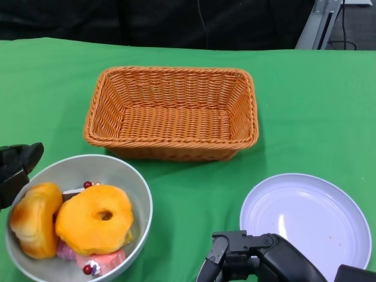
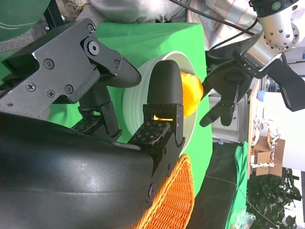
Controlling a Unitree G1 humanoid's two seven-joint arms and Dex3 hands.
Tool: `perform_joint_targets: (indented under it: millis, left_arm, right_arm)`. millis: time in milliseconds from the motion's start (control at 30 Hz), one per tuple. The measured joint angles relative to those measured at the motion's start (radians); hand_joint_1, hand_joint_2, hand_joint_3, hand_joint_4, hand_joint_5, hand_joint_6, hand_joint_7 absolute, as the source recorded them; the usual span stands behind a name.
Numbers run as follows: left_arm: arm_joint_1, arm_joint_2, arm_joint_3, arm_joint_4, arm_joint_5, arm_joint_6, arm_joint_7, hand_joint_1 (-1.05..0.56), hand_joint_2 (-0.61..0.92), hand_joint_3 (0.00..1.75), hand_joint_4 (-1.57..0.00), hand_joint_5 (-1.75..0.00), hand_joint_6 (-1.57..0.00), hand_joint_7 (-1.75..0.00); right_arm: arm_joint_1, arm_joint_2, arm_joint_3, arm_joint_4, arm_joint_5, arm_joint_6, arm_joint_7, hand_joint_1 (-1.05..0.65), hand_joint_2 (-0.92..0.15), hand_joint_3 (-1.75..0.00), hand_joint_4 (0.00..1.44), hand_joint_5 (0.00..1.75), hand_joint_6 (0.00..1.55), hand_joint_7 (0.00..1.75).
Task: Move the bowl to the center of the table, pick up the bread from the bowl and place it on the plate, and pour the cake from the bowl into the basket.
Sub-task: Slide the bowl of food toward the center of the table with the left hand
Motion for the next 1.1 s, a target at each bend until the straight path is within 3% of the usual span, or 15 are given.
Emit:
perform_joint_targets:
  millis: [333, 1100]
  left_arm:
    - [-0.004, -0.009, -0.024, -0.033, -0.024, 0.046, -0.001, -0.71, 0.92, 0.55, 0.00, 0.00, 0.00, 0.00]
    - [-0.005, -0.111, -0.064, -0.123, -0.068, 0.123, 0.014, -0.70, 0.92, 0.55, 0.00, 0.00, 0.00, 0.00]
  right_arm:
    - [-0.004, 0.010, 0.002, 0.000, -0.003, 0.000, -0.005, -0.09, -0.50, -1.08, 0.80, 1.60, 0.80, 1.11]
    - [-0.011, 0.024, 0.010, 0.008, -0.017, -0.003, -0.010, -0.10, -0.51, -1.05, 0.80, 1.58, 0.79, 1.12]
